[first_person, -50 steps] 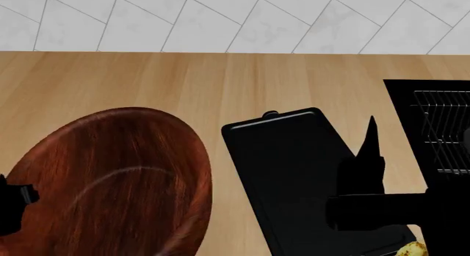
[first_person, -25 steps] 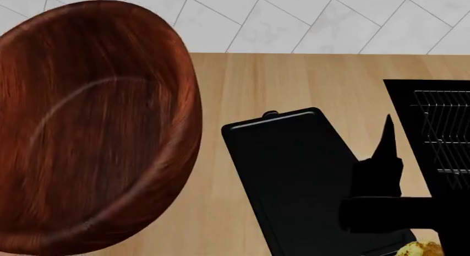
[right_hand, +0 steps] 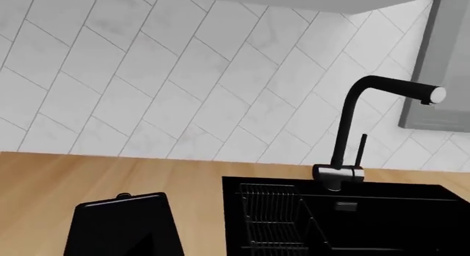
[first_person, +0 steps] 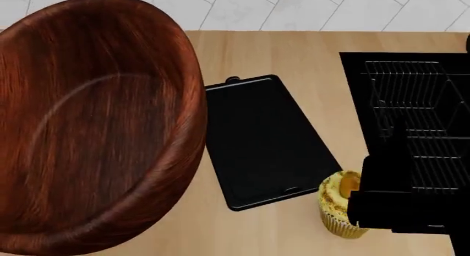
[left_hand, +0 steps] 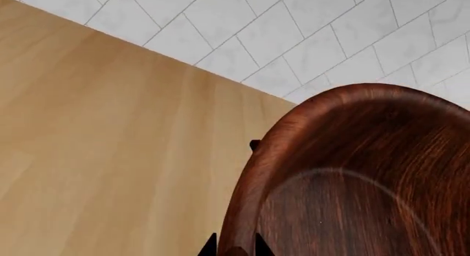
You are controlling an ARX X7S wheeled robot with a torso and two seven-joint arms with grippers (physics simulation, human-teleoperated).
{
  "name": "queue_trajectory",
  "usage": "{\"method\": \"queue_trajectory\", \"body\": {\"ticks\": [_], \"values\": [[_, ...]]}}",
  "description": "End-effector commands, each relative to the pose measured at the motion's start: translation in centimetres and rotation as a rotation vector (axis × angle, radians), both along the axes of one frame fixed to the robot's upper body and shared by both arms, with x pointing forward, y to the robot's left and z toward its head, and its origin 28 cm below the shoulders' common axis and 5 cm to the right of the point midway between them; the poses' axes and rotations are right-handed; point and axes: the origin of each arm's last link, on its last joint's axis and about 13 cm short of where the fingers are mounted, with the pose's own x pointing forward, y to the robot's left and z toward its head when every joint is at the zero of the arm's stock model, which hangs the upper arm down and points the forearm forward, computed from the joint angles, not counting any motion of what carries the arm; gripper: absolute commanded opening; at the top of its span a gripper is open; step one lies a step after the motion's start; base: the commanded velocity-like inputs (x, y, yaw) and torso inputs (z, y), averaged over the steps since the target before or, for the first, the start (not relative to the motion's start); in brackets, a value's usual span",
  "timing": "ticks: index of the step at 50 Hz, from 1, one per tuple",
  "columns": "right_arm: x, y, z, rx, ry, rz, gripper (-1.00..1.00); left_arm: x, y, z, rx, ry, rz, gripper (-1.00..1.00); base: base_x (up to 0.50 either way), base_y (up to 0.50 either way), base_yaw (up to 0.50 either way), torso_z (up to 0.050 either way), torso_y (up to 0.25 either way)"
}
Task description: Move the fresh-baked cupcake off the tray onto the counter, and place the bowl used for mixing into the sink.
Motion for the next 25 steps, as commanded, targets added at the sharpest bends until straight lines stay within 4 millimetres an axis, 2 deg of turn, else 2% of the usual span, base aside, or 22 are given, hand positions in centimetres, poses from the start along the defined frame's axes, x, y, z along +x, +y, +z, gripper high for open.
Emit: {"method": "queue_trajectory", "body": {"ticks": [1,11,25], "values": [[0.09,-0.30,-0.19,0.004,0.002,-0.006,1.00,0.04,-0.05,0.07,-0.015,-0.004,-0.001,-1.00,-0.40,-0.39,0.00,0.000,0.000],[0.19,-0.44,-0.37,0.013,0.001,-0.002,1.00,0.03,-0.22,-0.15,-0.006,0.000,-0.002,-1.00,-0.28,-0.46,0.00,0.000,0.000],[0.13,-0.30,-0.41,0.006,0.001,0.006,1.00,0.12,-0.11,-0.34,-0.004,-0.003,-0.003,-1.00,-0.09,-0.50,0.00,0.000,0.000]]}}
